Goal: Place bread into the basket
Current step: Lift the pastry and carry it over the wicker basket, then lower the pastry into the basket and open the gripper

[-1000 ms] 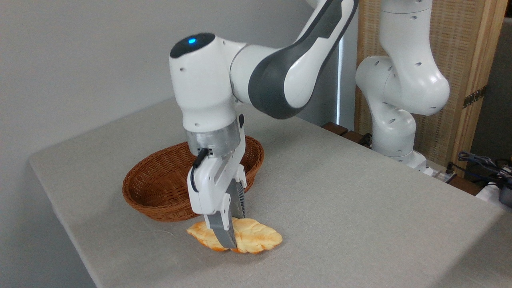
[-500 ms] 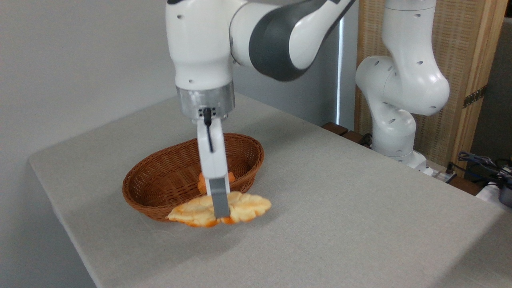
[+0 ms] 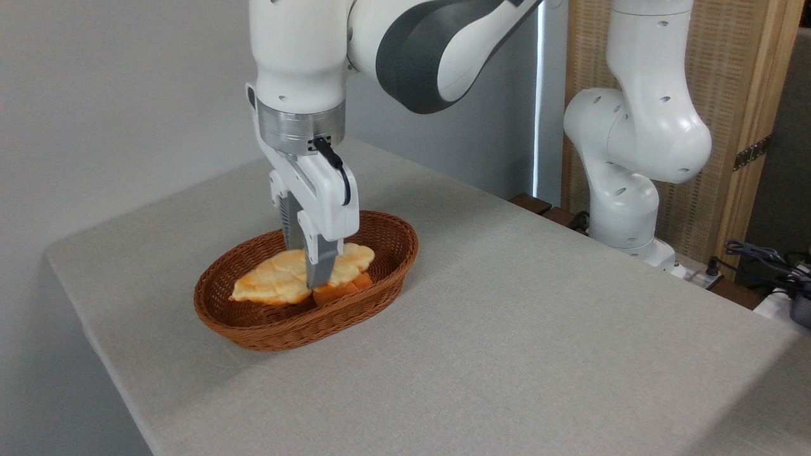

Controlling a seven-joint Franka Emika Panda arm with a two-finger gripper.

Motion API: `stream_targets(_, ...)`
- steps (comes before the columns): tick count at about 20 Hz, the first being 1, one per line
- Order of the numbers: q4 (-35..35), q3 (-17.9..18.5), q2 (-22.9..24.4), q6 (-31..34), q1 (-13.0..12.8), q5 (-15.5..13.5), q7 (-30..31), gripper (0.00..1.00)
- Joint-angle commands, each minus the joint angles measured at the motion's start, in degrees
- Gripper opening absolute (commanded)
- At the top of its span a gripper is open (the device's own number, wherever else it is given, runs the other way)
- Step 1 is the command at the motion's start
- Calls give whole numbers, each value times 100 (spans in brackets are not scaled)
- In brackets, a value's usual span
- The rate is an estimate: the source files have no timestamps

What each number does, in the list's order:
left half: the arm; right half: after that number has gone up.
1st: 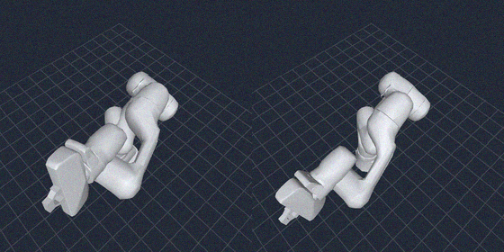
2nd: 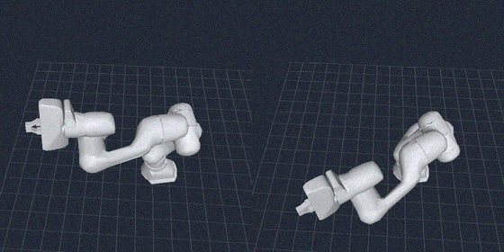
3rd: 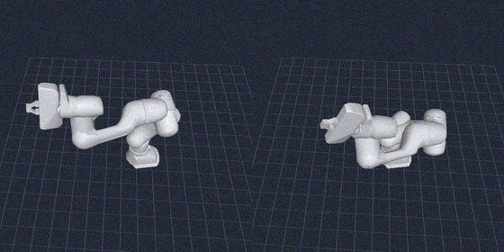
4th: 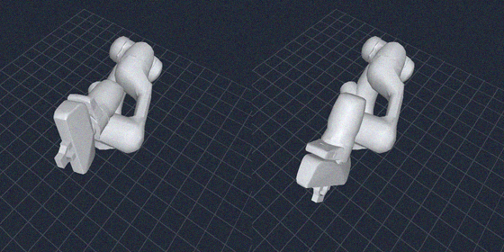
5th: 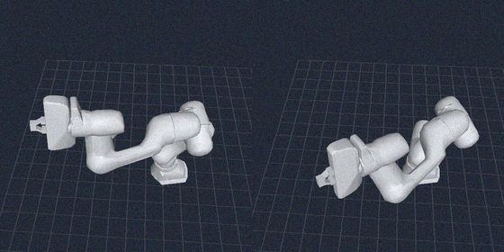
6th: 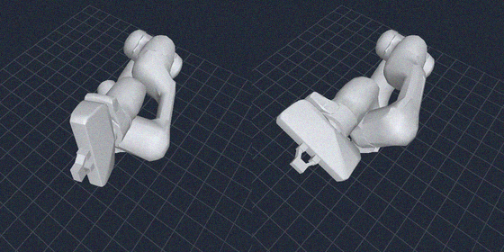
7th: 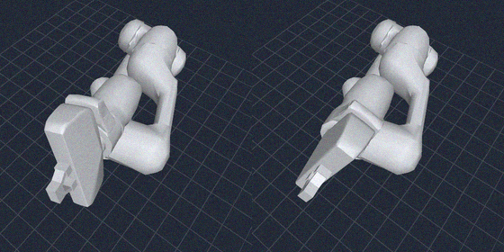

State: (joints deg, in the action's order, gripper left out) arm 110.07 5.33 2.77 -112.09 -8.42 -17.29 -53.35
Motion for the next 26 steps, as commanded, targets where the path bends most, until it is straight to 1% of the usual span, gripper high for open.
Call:
stream_targets(1,-38,-14,-13,91,-45,-644,615,91)
stream_targets(2,-21,-41,-13,108,-98,-653,633,97)
stream_targets(3,-3,-50,-13,100,-107,-714,685,100)
stream_targets(14,-3,-50,4,117,-142,-714,791,100)
stream_targets(17,-38,29,66,126,-116,-662,791,100)
stream_targets(19,-47,64,206,117,-37,-618,756,100)
stream_targets(20,-47,160,215,126,-28,-522,765,100)
stream_targets(23,-64,292,286,126,-10,127,774,100)
stream_targets(24,-73,380,338,126,-10,286,791,100)
stream_targets(26,-73,416,365,144,7,558,983,100)
